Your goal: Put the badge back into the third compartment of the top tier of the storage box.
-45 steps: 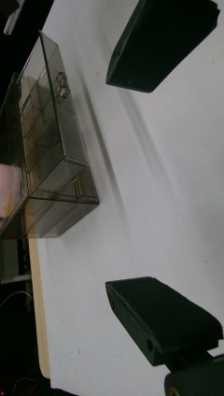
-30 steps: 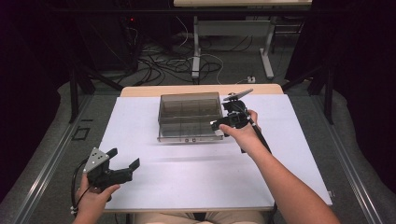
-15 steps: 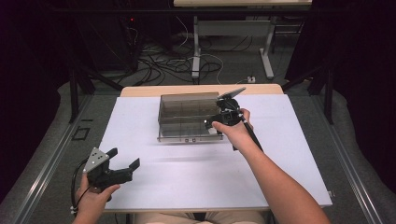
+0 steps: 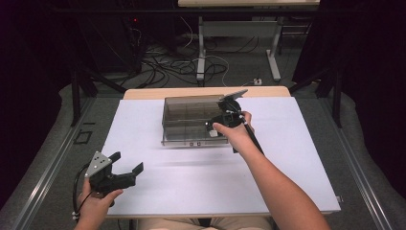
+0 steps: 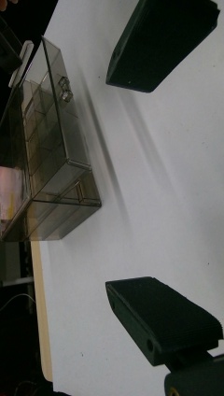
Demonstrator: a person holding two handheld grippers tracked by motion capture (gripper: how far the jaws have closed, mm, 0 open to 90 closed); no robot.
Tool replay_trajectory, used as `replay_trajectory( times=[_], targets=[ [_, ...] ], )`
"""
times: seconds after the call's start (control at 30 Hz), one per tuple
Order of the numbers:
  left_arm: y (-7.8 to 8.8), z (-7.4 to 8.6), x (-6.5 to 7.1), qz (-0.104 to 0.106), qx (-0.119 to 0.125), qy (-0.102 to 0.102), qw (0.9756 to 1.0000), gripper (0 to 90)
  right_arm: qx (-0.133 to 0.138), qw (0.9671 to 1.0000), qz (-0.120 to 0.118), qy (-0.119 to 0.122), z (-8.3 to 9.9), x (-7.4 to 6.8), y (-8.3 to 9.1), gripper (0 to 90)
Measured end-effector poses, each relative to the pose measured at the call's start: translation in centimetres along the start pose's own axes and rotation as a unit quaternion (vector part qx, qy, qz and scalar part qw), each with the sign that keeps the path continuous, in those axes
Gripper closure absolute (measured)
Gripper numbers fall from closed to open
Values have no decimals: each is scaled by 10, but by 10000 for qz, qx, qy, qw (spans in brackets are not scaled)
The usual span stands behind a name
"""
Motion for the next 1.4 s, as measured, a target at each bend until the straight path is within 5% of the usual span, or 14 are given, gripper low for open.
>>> replay_trajectory(
  times=[0.3,1.4],
  targets=[
    [0,0,0,25,-15,1,10000,37,45,9998,-11,-197,-5,1,-6,327],
    [0,0,-1,16,7,-14,10000,37,-98,9994,254,-203,-2,2,-14,327]
  ],
)
Point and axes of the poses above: each handheld gripper's, and its own axes: y roughly backward along the jaws, z roughly out of its underside, x roughly to its right, the point moved 8 cm from there along -y, roughly forward along the jaws, and after that the axes turned 14 degrees about -x, right-handed, at the moved point
